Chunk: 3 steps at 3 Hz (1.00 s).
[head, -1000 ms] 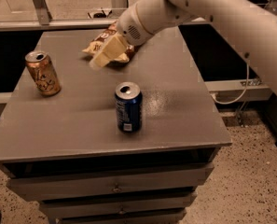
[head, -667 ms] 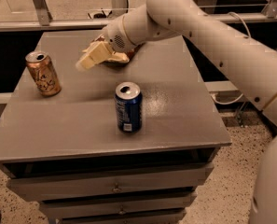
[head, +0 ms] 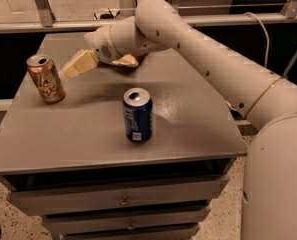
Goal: Knock orange can over
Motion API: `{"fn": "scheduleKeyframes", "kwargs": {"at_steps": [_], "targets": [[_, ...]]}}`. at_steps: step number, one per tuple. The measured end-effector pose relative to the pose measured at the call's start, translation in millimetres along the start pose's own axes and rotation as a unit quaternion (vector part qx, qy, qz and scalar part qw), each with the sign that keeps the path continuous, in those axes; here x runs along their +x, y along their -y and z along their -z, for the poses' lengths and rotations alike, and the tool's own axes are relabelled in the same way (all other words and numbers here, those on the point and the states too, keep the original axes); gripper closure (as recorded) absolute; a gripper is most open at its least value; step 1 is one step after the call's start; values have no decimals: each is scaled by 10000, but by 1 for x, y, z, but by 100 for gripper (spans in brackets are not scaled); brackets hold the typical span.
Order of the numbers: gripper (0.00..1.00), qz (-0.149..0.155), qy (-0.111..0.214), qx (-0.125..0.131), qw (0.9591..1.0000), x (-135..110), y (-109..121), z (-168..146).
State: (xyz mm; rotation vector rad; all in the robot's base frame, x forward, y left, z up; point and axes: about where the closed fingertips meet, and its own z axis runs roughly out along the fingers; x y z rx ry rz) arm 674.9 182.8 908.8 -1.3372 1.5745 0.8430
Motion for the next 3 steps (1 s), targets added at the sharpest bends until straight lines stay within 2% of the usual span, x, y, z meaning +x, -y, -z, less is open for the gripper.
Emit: {"fn": "scheduleKeyframes", "kwargs": {"at_steps": [2,3], "targets": [[0,63,278,-657,9974,-6,-34,-37],[15,120,402,-949,9946,-8,-49,-57]]}}
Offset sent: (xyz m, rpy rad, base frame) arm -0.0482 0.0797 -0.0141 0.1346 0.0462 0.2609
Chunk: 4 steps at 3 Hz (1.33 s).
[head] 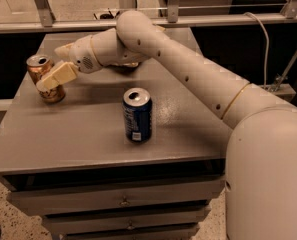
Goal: Knock orange can over
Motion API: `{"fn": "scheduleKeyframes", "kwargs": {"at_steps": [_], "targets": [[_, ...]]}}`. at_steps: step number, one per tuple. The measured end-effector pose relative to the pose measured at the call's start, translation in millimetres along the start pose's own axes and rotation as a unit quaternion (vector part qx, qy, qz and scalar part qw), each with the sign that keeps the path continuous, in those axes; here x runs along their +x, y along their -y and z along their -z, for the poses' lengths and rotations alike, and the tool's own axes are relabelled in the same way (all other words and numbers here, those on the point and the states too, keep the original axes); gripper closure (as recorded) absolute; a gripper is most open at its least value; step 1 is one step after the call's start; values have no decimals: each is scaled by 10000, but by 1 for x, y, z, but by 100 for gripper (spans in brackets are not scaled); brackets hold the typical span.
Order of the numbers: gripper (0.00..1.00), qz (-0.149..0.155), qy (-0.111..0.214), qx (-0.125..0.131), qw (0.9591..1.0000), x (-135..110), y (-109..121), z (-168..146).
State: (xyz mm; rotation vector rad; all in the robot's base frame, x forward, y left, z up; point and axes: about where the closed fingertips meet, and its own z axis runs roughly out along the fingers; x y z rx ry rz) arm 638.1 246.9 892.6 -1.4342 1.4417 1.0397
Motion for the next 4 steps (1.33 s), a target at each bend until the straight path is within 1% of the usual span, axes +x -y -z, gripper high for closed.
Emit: {"fn": "scheduleKeyframes", "kwargs": {"at_steps": [1,2,3,4], "targets": [[39,-133,88,-142,9998,5,-5,-13],[62,-255,144,-108,9995,9,-4,-13],[93,-221,-75,394,9989,7,20,42],[100,-104,-471,770,9959,7,41,95]]}}
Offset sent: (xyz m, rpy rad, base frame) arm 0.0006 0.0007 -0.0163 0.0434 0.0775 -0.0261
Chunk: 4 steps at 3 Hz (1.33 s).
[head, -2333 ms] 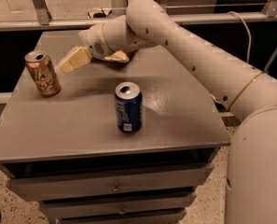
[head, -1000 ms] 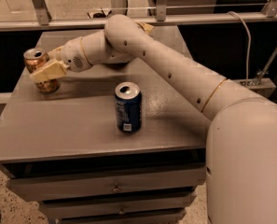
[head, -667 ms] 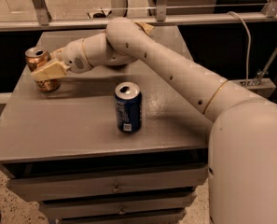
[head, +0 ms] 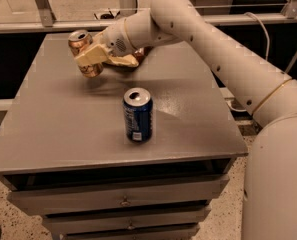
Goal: Knock orange can over
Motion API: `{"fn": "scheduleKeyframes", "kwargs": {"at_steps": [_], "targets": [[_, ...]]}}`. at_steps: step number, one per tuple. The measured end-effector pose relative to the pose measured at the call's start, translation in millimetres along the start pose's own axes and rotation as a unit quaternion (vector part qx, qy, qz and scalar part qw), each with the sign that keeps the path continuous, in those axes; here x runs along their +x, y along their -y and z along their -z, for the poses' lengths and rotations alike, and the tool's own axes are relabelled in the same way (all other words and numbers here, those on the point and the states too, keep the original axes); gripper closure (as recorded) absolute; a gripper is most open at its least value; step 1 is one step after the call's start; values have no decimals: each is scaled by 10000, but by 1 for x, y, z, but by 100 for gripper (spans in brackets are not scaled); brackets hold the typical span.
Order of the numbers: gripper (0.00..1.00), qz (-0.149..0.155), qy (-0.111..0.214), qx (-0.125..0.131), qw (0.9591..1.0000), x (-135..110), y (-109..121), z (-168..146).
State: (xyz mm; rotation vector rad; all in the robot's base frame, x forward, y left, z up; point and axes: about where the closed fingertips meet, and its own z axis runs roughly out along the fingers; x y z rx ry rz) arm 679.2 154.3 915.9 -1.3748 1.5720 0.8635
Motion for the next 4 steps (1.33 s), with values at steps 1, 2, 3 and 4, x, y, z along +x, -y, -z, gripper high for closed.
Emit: {"fn": "scheduleKeyframes", "kwargs": {"at_steps": [1,2,3,4], "targets": [[100,382,-1047,397,9930,0,33,56],[100,713,-2389,177,9683,36,33,92],[100,955,-3183,-387,9424,62,15,106],[82,1199,-3720,-1100,9139,83,-8,101]]}}
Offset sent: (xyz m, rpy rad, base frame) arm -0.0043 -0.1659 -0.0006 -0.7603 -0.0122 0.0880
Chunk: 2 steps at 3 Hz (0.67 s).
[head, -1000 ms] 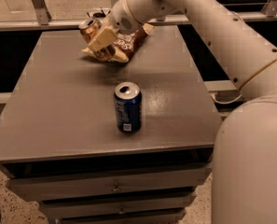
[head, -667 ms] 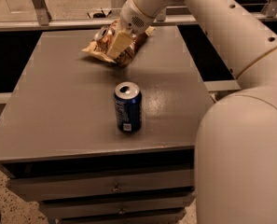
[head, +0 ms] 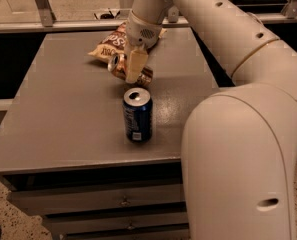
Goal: Knock orange can over
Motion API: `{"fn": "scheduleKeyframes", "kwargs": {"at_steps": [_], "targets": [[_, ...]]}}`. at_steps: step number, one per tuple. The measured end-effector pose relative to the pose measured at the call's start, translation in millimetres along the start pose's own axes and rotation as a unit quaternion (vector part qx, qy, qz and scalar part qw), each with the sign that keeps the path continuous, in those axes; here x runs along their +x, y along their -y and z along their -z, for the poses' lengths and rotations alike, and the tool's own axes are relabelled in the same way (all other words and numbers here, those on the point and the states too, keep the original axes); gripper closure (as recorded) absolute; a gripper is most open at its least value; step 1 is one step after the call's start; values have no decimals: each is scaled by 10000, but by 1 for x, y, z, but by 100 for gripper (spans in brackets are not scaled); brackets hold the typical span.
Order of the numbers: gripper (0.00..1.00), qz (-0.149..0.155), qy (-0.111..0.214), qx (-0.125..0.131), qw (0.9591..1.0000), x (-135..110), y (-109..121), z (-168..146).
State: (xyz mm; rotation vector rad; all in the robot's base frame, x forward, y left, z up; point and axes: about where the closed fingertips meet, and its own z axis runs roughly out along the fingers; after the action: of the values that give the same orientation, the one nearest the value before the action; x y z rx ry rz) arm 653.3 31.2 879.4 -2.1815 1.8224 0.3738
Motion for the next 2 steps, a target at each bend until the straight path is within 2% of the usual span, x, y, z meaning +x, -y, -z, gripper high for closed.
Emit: {"fn": "scheduleKeyframes", "kwargs": {"at_steps": [1,2], "targets": [[59,377,-271,-333,9984,-4,-9,-18],[28,660,-388,-519,9957,-11,-13,-35]]}}
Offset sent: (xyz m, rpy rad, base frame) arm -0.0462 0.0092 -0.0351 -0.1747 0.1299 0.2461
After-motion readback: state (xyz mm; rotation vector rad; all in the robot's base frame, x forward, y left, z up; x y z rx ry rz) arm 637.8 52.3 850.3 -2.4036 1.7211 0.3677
